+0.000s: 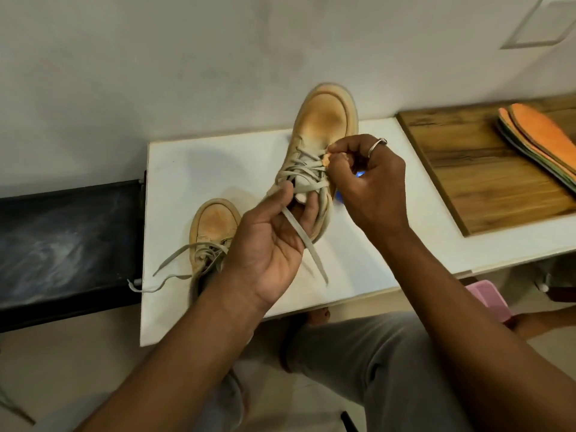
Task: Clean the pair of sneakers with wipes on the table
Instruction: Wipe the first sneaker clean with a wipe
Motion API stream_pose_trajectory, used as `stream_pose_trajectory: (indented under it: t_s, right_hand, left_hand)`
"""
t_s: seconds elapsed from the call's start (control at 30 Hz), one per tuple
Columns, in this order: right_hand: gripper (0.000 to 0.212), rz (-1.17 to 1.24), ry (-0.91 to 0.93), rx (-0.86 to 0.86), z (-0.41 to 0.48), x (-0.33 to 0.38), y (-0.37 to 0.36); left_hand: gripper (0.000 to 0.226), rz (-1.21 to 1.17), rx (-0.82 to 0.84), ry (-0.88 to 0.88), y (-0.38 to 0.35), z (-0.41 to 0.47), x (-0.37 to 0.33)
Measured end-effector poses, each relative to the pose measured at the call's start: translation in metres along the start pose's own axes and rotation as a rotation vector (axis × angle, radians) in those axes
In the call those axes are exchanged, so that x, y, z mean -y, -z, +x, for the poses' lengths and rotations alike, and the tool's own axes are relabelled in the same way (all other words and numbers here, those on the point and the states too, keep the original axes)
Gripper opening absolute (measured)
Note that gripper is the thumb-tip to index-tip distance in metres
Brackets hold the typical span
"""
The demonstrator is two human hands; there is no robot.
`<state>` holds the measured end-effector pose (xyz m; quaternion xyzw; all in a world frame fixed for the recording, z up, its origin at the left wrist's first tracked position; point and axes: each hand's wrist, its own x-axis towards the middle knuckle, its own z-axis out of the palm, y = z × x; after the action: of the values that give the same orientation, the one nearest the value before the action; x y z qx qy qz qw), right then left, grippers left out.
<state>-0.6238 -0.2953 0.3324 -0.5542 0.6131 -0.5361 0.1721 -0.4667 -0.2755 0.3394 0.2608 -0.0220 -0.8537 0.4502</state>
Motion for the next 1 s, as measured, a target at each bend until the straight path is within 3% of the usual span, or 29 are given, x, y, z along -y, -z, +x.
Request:
stream_pose_trajectory:
  t_s: [0.13, 0.27, 0.47, 0.6, 0.7, 0.83, 1.0]
  right_hand:
    - [0.013, -0.071, -0.168, 0.240, 0.004, -0.022, 0.010]
    - [0.014, -0.110, -0.216, 0.388, 0.007, -0.036, 0.009]
    - [0.017, -0.169, -0.251, 0.579, 0.012, -0.050, 0.003]
    - [0.013, -0.285, -0.299, 0.730, 0.013, -0.061, -0.008]
    - [0.016, -0.301, -0.304, 0.715, 0.015, -0.064, -0.013]
    - [0.026, -0.330, -0.227, 0.544, 0.022, -0.062, -0.022]
    - [0.026, -0.444, -0.219, 0.622, 0.025, -0.060, -0.037]
  left_hand:
    - [0.020, 0.133, -0.081, 0.067, 0.007, 0.004, 0.004]
    - [0.027, 0.241, -0.133, 0.074, 0.011, 0.008, -0.001]
    - [0.014, 0.307, -0.080, 0.206, 0.005, -0.001, 0.006]
    - [0.010, 0.310, -0.135, 0.247, 0.009, 0.000, 0.011]
    - [0.011, 0.351, -0.195, 0.231, 0.013, 0.004, 0.011]
    - [0.012, 0.370, -0.269, 0.175, 0.017, 0.010, 0.011]
    - [0.011, 0.368, -0.358, 0.129, 0.015, 0.019, 0.020]
